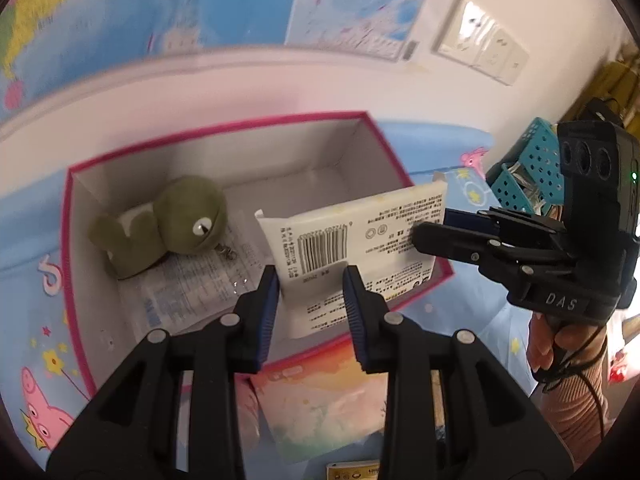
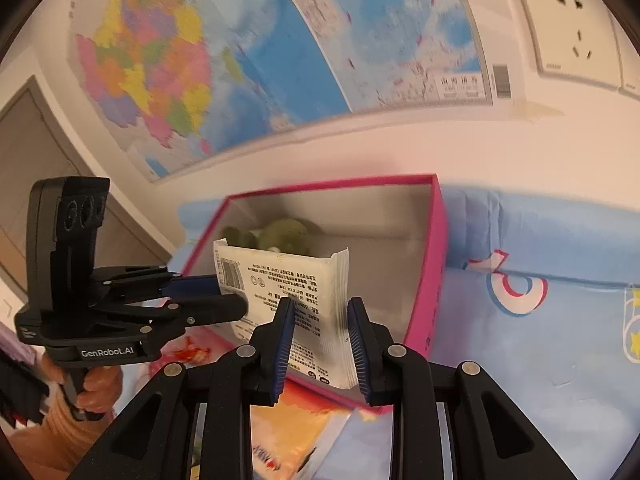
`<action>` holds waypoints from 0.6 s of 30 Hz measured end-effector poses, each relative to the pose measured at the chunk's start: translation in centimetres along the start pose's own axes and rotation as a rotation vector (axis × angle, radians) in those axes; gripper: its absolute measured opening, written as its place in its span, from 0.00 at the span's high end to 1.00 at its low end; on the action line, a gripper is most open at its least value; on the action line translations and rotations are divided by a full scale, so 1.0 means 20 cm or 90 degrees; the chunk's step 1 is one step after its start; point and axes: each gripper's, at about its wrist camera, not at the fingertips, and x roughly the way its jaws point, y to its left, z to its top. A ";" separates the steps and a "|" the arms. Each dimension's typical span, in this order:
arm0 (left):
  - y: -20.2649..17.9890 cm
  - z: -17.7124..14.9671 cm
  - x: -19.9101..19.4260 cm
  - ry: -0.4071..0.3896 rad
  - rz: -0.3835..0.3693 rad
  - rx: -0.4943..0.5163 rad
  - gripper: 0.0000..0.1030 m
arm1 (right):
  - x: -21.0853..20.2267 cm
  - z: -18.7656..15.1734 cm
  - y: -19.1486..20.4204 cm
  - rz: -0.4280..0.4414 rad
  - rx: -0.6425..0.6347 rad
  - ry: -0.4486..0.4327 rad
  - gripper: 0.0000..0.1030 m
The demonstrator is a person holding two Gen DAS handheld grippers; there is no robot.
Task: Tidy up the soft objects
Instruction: 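Lower the package into the pink box and open both grippers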
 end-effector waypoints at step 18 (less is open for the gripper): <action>-0.09 -0.14 -0.22 -0.106 0.027 0.077 0.61 | -0.14 -0.10 0.06 -0.010 -0.031 -0.034 0.51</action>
